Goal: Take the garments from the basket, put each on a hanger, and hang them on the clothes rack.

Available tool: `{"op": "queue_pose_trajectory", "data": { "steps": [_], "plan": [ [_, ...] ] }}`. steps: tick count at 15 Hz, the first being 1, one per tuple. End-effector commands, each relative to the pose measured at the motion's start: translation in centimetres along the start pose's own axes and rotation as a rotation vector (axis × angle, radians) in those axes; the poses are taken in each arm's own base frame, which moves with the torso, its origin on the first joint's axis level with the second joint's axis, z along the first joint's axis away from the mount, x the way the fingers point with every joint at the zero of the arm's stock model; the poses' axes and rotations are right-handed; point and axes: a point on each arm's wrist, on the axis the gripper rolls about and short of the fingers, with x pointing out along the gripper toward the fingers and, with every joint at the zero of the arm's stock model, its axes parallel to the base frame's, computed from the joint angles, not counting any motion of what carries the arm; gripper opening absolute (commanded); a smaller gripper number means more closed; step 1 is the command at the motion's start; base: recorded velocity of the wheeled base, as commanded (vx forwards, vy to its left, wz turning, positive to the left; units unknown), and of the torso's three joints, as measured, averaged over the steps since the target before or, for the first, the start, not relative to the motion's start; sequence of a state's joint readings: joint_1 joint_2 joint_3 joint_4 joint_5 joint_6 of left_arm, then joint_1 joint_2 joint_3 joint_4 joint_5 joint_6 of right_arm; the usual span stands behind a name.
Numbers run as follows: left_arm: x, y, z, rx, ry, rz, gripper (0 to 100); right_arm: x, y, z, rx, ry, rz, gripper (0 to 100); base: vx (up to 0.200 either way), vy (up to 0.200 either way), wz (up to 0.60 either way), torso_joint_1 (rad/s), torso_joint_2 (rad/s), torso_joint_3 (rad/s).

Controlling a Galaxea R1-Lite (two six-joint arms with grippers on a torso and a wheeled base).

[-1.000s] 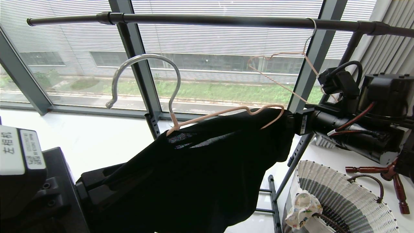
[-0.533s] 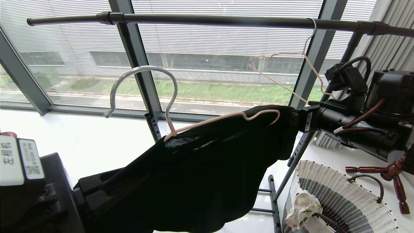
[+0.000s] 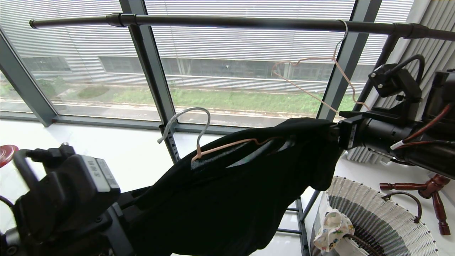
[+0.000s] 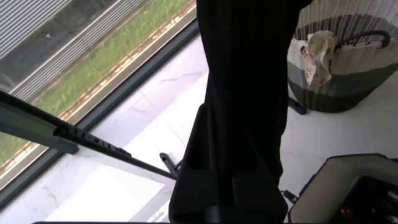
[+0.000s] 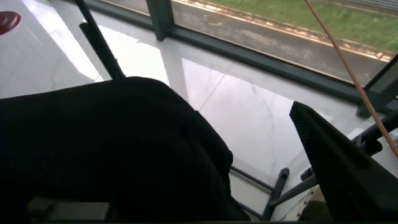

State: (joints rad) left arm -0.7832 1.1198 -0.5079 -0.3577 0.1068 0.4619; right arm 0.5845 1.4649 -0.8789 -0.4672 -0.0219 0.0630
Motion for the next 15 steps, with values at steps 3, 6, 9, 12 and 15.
{"op": "queue_pose_trajectory", "data": {
  "steps": [3,6,9,12,15],
  "plan": [
    [1.8,0.4,0.2,-0.01,0.043,0.012,0,-3.8,1.3,1.6,-0.007,-0.019,0.173,100,0.0,0.0,0.0,0.0,0.0,0.0],
    [1.6,0.5,0.6,-0.012,0.024,0.016,0,-5.0,1.5,1.4,-0.007,0.029,0.25,100,0.0,0.0,0.0,0.0,0.0,0.0],
    [1.5,0.7,1.0,-0.015,0.007,0.018,0,-5.0,1.5,1.5,-0.013,0.026,0.254,100,0.0,0.0,0.0,0.0,0.0,0.0],
    [1.6,0.8,1.3,-0.018,-0.029,0.029,0,-5.2,1.5,1.4,-0.054,0.028,0.251,100,0.0,0.0,0.0,0.0,0.0,0.0],
    [1.5,0.8,2.0,-0.02,-0.074,0.021,0,-5.0,1.4,0.3,-0.184,0.074,0.255,100,0.0,0.0,0.0,0.0,0.0,0.0]
  ]
}}
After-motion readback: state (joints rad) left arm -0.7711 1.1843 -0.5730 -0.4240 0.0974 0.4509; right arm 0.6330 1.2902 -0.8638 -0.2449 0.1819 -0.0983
